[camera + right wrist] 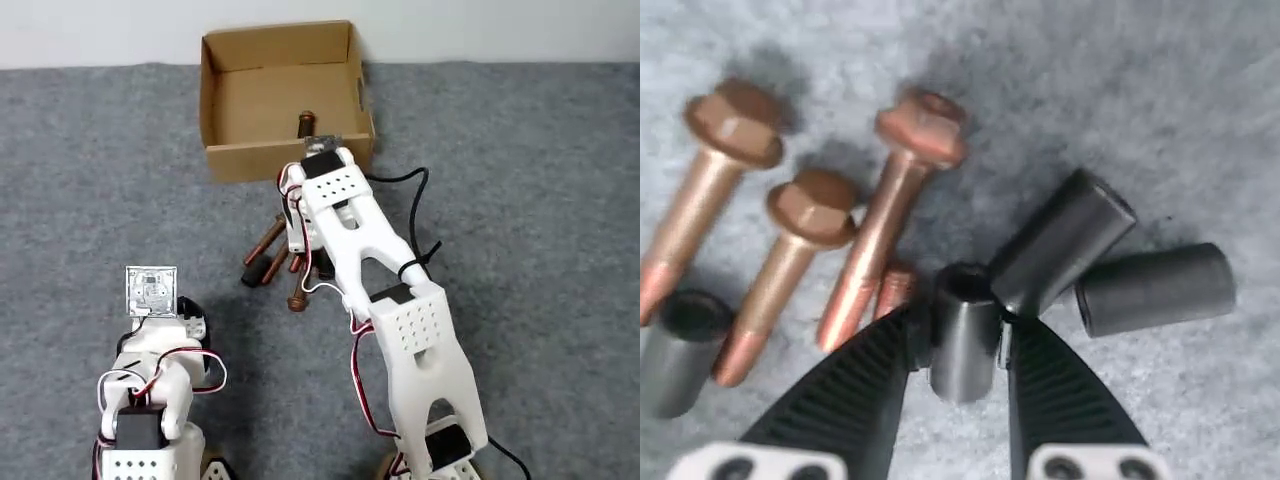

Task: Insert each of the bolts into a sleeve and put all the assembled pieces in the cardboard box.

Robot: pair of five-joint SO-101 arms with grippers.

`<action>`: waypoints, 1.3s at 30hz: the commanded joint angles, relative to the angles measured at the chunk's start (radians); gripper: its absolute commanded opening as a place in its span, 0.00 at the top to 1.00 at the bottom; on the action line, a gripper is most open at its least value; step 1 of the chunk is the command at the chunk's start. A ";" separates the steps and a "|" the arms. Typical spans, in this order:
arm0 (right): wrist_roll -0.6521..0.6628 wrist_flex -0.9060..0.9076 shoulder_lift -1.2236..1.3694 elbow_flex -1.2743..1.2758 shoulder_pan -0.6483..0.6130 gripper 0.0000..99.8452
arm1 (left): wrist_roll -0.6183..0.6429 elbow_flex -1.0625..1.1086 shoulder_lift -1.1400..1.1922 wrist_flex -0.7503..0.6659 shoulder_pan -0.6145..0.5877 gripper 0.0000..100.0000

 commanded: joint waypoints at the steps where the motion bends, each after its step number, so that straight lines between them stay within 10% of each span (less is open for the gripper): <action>1: -0.008 0.010 0.007 0.000 0.012 0.90 | 0.008 -0.004 -0.002 0.006 -0.006 1.00; 19: -0.011 0.200 -0.401 0.069 -0.001 0.99 | 0.008 -0.004 -0.002 0.006 -0.006 1.00; 39: -0.060 -0.085 -1.675 1.166 0.085 0.99 | -0.002 -0.004 -0.002 0.003 -0.005 0.99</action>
